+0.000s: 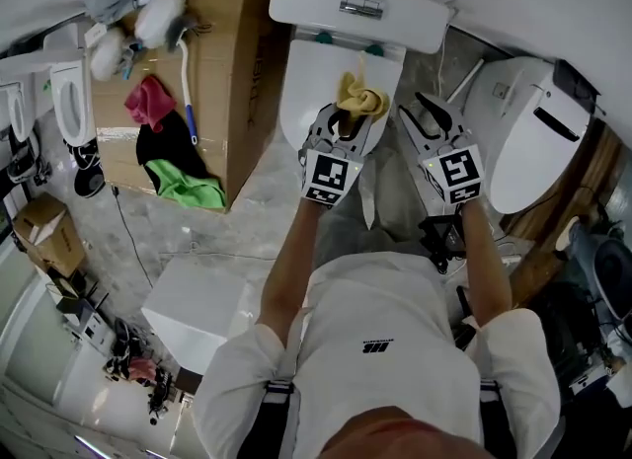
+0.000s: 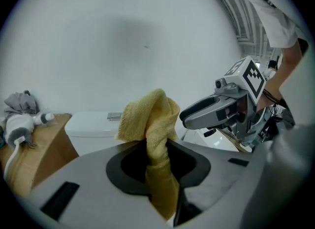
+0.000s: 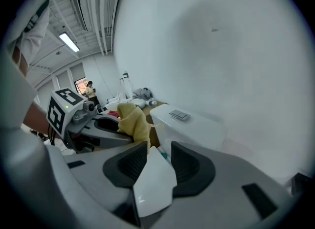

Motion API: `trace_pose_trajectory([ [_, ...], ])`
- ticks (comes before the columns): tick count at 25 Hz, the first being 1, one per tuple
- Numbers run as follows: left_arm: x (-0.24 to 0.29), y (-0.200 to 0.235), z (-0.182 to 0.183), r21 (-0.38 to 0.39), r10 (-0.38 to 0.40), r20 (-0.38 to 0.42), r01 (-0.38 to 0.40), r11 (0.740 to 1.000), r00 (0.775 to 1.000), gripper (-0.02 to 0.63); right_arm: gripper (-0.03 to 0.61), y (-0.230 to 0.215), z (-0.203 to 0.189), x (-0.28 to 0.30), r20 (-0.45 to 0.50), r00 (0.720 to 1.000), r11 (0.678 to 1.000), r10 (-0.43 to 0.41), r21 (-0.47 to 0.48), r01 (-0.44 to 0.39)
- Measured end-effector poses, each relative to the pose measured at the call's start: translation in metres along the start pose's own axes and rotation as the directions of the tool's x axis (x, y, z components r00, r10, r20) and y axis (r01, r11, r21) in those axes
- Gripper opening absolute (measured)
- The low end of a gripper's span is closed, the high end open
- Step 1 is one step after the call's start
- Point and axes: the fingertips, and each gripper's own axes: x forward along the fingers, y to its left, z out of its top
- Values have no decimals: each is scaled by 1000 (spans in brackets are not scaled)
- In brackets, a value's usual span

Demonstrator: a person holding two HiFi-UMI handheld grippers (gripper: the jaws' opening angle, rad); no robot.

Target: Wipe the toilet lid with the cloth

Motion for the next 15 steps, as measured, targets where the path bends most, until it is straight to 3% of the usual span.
trace_pose_trajectory([
  [15,102,-13,-85,-43,-64,-122,59,997,990,104,168,-66,-89,52,-47,999,990,-10,142,17],
])
